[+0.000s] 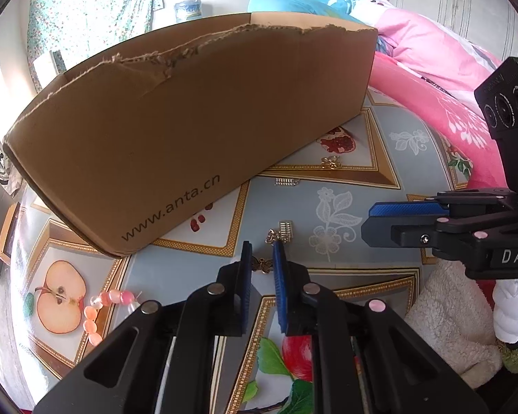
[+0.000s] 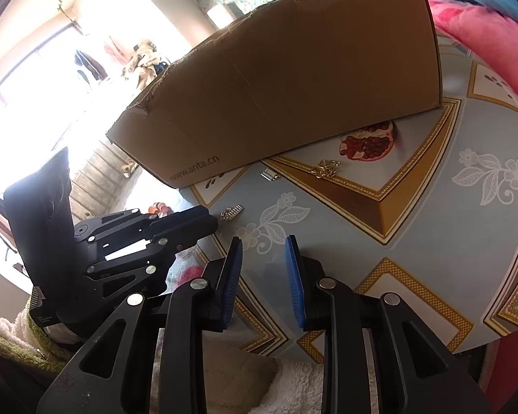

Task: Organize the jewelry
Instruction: 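Move the left gripper back over the table toward the gold charms, then lower the left gripper onto a small gold chain charm and close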

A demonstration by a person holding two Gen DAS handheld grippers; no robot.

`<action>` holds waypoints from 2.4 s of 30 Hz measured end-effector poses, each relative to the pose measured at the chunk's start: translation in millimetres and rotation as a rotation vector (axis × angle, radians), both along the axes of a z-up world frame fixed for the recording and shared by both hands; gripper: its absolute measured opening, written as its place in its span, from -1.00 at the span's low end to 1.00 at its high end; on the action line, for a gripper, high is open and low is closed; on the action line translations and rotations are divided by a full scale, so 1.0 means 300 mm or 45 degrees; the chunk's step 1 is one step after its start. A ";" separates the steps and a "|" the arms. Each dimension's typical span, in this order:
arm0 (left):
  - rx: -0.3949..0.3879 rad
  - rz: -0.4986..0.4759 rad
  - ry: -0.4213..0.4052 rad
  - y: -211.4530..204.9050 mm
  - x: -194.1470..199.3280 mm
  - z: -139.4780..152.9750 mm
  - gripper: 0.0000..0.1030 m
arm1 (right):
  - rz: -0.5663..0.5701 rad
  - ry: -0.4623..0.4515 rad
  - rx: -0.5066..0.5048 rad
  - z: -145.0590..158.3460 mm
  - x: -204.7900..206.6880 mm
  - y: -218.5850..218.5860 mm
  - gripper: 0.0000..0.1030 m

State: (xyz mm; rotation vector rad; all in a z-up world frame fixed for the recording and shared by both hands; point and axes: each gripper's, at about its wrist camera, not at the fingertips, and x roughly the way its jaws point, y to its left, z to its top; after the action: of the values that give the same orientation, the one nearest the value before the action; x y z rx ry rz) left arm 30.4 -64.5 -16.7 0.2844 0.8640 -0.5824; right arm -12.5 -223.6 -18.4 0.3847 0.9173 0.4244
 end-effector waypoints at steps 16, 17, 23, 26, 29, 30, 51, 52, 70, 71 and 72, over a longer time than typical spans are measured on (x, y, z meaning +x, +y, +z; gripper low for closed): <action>-0.172 0.115 0.083 0.115 -0.017 0.028 -0.90 | 0.068 -0.050 -0.112 0.042 -0.010 0.096 -0.48; -0.176 0.119 0.078 0.121 -0.020 0.032 -0.90 | 0.079 -0.055 -0.126 0.045 -0.010 0.111 -0.48; -0.175 0.148 0.043 0.160 -0.033 0.045 -0.90 | 0.165 -0.070 -0.196 0.040 -0.001 0.235 -0.48; -0.192 0.172 0.055 0.181 -0.028 0.044 -0.90 | 0.175 -0.090 -0.291 0.037 0.012 0.295 -0.48; -0.203 0.186 0.054 0.202 -0.026 0.047 -0.90 | 0.187 -0.095 -0.344 0.033 0.029 0.336 -0.48; -0.206 0.190 0.052 0.211 -0.025 0.049 -0.90 | 0.192 -0.091 -0.359 0.028 0.033 0.346 -0.49; -0.260 0.208 0.056 0.261 -0.008 0.053 -0.90 | 0.231 -0.213 -0.633 0.025 -0.010 0.527 -0.66; -0.260 0.209 0.055 0.262 -0.009 0.053 -0.90 | 0.234 -0.208 -0.630 0.025 -0.009 0.529 -0.66; -0.256 0.218 0.032 0.264 -0.026 0.066 -0.90 | 0.206 -0.157 -0.614 0.037 0.016 0.537 -0.96; -0.256 0.217 0.031 0.263 -0.027 0.067 -0.90 | 0.204 -0.156 -0.606 0.039 0.010 0.528 -0.96; -0.254 0.215 0.030 0.262 -0.027 0.067 -0.90 | 0.205 -0.154 -0.599 0.042 0.008 0.525 -0.95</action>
State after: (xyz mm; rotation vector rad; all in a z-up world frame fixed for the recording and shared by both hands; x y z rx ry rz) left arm 22.3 14.1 3.5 0.0229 0.8366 -0.5102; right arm -10.0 -65.9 -5.9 -0.1442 0.9010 0.3604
